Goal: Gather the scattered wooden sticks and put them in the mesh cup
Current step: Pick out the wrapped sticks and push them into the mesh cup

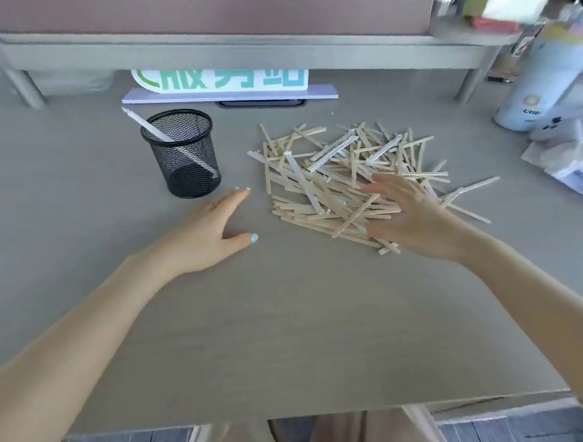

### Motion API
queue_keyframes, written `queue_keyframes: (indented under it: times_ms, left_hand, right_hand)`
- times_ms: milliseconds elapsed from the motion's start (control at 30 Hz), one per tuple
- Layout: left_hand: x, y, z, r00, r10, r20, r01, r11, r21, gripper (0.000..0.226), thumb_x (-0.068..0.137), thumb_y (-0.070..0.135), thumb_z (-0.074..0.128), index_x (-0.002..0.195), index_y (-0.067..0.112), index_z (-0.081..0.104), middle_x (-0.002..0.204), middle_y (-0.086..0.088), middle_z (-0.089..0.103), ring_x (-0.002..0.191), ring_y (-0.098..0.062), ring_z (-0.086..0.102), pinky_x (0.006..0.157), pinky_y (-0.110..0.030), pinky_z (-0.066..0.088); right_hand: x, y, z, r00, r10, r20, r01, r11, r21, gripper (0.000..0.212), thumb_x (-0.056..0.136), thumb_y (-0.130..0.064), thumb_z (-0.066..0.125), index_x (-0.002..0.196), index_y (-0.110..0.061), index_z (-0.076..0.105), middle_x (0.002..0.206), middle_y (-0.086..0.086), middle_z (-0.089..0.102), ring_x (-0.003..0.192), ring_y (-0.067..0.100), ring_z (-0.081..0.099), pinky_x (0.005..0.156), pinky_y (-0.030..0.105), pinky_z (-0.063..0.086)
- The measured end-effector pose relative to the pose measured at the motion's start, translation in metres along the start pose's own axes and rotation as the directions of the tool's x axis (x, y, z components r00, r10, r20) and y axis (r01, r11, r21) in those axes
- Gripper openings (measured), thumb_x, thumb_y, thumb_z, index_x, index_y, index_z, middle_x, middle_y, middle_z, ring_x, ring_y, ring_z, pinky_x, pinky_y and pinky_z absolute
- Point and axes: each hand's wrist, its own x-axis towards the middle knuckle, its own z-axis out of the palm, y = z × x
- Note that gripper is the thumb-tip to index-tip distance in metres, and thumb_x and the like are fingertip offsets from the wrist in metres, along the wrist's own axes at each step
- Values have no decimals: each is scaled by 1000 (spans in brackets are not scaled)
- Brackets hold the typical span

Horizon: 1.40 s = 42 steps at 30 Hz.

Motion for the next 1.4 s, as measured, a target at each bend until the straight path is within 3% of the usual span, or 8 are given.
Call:
queue_keyframes:
  times_ms: [167, 433, 600, 700, 833, 1000, 1167, 1400]
  left_hand:
    - [42, 27, 9, 992, 118, 44, -123, 986, 113, 90, 81, 53, 57, 148, 31, 0, 158, 10, -5, 145, -16, 1, 115, -36, 6]
    - [105, 30, 3, 966, 173, 193, -207, 963, 172, 105, 74, 64, 58, 146, 34, -12, 154, 16, -20, 141, -8, -21, 115, -37, -8]
    - [91, 30, 11, 967, 209, 149, -232, 959, 160, 113, 56, 87, 38, 147, 33, -2, 155, 17, -11, 132, 4, -21, 115, -34, -9]
    - [77, 31, 21, 974, 227, 31, -229, 961, 156, 99, 61, 80, 23, 147, 34, 8, 156, 18, -2, 141, 0, -9, 113, -25, -10]
    - [73, 34, 21, 975, 220, 26, -221, 964, 146, 102, 59, 79, 26, 147, 34, 5, 156, 17, -4, 136, 6, -10, 110, -22, -10]
    - [79, 50, 18, 961, 217, 172, -244, 957, 157, 113, 63, 80, 47, 145, 34, -16, 154, 13, -24, 140, -9, -26, 117, -41, -12]
    - [89, 66, 20, 954, 199, 224, -251, 939, 236, 103, 70, 74, 49, 146, 33, -7, 156, 9, -18, 142, -16, -23, 117, -50, -1]
    - [90, 67, 1, 957, 239, 165, -283, 896, 342, 80, 82, 56, 52, 145, 24, 17, 152, 7, 19, 139, -15, 17, 110, -34, 28]
  right_hand:
    - [13, 5, 9, 985, -41, 167, 79, 971, -227, 79, 77, -55, 59, 143, -38, 19, 155, -16, 5, 143, 8, -6, 115, 35, -1]
    - [50, -5, -3, 973, -93, 213, 166, 918, -359, 69, 82, -46, 57, 141, -36, 24, 146, -19, 28, 137, 5, 18, 111, 28, 15]
    - [55, -16, -7, 966, -112, 233, 197, 901, -387, 59, 82, -41, 59, 135, -34, 34, 124, -14, 43, 119, 10, 38, 93, 30, 37]
    - [59, -20, -8, 964, -98, 249, 187, 912, -366, 53, 80, -39, 60, 128, -28, 41, 116, -9, 45, 111, 15, 45, 89, 33, 41]
    - [64, -23, -6, 958, -113, 264, 193, 933, -302, 60, 79, -38, 62, 132, -28, 36, 121, -9, 43, 111, 15, 45, 85, 29, 39]
    - [69, -24, -1, 967, -151, 205, 208, 933, -295, 65, 78, -41, 61, 134, -24, 33, 128, -5, 41, 116, 14, 43, 82, 23, 29]
    - [68, -23, 0, 974, -135, 183, 188, 931, -312, 61, 78, -43, 61, 129, -22, 35, 125, -3, 45, 116, 16, 43, 80, 24, 29]
    - [63, -21, -2, 975, -93, 200, 159, 925, -346, 61, 75, -51, 62, 123, -22, 37, 124, -5, 46, 113, 17, 44, 90, 30, 40]
